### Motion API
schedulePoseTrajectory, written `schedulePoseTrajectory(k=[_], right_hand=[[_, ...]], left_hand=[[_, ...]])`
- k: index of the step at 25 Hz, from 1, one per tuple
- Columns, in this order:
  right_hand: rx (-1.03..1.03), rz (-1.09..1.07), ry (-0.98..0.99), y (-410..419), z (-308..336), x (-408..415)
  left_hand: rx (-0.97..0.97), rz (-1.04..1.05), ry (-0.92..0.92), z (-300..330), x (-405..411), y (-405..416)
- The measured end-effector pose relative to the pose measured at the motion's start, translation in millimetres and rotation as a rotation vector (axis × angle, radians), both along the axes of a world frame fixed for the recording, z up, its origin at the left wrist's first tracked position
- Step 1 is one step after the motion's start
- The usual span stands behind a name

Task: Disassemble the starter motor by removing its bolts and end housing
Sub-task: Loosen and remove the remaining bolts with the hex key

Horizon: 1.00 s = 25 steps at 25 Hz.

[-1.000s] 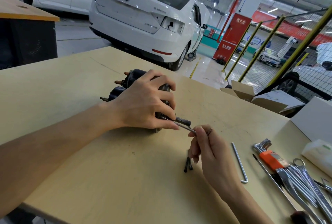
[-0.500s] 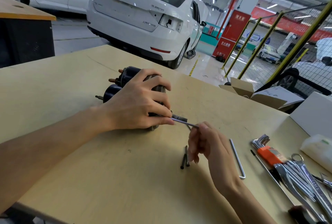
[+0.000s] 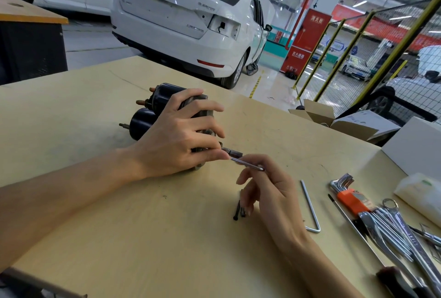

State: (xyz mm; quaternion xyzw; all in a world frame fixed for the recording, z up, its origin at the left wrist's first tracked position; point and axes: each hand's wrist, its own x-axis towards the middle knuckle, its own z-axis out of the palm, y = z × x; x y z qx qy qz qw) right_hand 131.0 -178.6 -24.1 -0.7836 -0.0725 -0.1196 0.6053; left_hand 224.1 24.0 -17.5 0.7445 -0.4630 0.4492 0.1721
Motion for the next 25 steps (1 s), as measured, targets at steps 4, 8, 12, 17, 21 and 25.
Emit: schedulePoseTrajectory(k=[4, 8, 12, 17, 21, 25], right_hand=[[0.08, -0.045, 0.056, -0.7, -1.4, 1.4], [0.19, -0.012, 0.142, -1.2, 0.3, 0.8], [0.291, 0.041, 0.229, -1.5, 3.7, 0.6], [0.246, 0.107, 0.211, -4.0, 3.7, 1.3], [0.256, 0.17, 0.157, -4.7, 0.4, 1.9], [0.171, 0.135, 0.112, -3.3, -2.0, 0.4]], left_hand=[[-0.005, -0.004, 0.009, 1.7, 1.7, 0.0], [-0.021, -0.011, 0.008, 2.5, 1.9, -0.6], [-0.007, -0.026, 0.025, 4.5, 0.8, 0.7], [-0.011, -0.02, 0.024, 4.3, 0.3, 0.7], [-0.001, -0.008, 0.027, 5.8, 0.4, 0.1], [0.014, 0.003, 0.028, 4.4, 0.9, 2.1]])
